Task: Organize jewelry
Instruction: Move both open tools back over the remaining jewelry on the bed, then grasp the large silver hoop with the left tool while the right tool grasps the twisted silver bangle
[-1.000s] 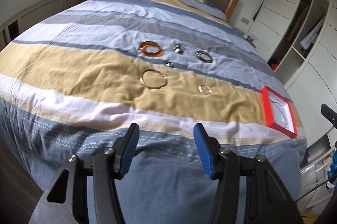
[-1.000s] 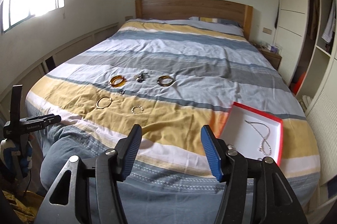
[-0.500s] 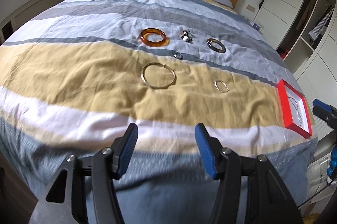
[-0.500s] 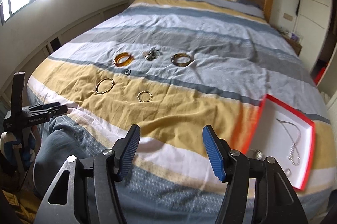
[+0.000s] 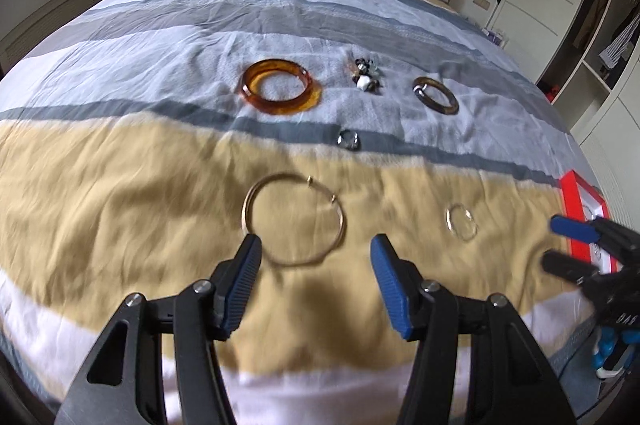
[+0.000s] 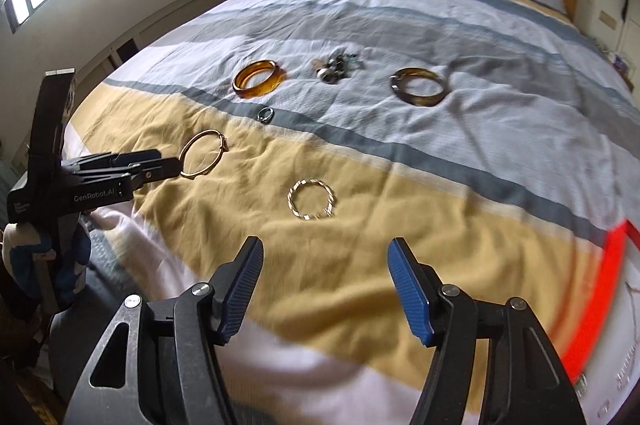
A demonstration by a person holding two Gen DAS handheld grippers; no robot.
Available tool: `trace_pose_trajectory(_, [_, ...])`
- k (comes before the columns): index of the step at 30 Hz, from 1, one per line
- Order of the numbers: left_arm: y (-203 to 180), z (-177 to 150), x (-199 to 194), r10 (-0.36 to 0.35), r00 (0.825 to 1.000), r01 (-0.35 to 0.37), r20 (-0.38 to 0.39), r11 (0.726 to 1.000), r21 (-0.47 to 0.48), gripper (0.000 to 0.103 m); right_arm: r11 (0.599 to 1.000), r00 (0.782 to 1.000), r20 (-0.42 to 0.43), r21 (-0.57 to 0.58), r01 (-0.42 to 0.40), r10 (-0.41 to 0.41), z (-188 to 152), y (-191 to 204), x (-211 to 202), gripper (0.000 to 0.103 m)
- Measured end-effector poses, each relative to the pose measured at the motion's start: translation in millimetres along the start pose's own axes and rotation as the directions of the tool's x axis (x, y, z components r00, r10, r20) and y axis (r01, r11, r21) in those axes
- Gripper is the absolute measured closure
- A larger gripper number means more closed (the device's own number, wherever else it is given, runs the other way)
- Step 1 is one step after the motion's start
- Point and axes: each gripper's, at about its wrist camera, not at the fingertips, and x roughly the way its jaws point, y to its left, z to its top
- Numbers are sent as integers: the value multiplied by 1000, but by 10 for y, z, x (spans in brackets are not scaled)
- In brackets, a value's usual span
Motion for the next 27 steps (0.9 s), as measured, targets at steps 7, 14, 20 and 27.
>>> trace_pose_trajectory(7, [-121,86,332,-18,999,20,-45,999,38,49,999,999,-27,4,-38,38,129,4,412,39])
trace_pose_trajectory(14, [-113,71,601,23,998,-21,-60,999,38,50,998,997,-51,-17,-55,54,198,19,723,40])
trace_pose_trajectory(20, [-130,54,629,37,998,-35,-46,998,56,60,998,996,-58,-18,-63,62,208,30,884,54])
trace_pose_trajectory(27, [-167,40,606,36,999,-33,-38,997,73,94,998,997,-59,-38,-58,56,179,109,894,63])
